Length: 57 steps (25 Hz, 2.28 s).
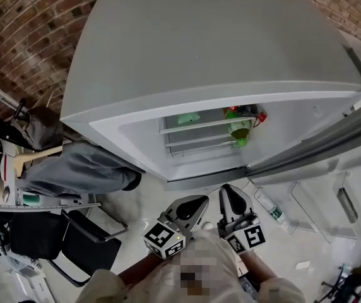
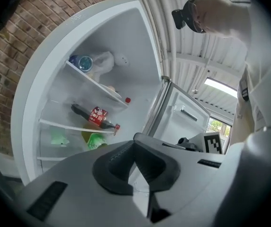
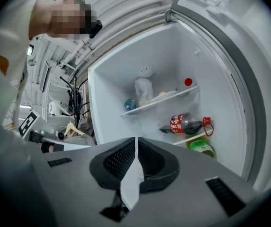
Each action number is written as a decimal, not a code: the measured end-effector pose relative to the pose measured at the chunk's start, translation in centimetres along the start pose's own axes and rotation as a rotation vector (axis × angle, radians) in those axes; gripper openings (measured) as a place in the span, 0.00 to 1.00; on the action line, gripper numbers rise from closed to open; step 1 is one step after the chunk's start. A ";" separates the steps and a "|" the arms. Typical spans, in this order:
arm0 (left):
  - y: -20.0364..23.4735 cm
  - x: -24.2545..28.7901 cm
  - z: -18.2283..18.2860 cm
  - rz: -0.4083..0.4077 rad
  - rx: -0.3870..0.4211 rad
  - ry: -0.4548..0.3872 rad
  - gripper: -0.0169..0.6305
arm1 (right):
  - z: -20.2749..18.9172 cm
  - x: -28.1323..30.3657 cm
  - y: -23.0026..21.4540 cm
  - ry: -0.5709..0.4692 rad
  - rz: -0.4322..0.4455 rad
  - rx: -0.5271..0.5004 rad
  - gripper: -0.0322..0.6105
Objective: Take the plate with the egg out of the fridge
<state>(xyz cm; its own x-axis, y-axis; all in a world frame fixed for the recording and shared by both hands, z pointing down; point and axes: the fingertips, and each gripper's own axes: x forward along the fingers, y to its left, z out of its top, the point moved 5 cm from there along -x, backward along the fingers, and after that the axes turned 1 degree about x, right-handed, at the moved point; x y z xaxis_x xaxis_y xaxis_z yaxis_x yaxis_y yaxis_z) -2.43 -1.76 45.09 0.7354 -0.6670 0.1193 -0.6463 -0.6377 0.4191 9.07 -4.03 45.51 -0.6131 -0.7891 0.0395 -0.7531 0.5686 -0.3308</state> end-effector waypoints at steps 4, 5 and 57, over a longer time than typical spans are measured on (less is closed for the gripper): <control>1.0 0.5 0.8 -0.050 0.045 -0.001 0.04 | 0.4 1.6 1.1 0.021 0.026 -0.137 0.06; 1.2 0.6 1.0 -0.063 0.050 0.001 0.04 | 0.5 1.9 1.4 0.026 0.028 -0.196 0.06; 1.5 0.7 2.5 -0.139 0.103 0.024 0.04 | 12.3 11.4 -1.3 -0.083 -0.185 -1.002 0.14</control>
<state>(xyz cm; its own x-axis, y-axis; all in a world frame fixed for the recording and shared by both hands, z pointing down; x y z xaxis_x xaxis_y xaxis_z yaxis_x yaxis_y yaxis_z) -3.43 -4.15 43.58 0.8231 -0.5609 0.0888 -0.5545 -0.7600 0.3390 5.99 -16.59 34.80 -0.4768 -0.8764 -0.0679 -0.7108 0.3390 0.6163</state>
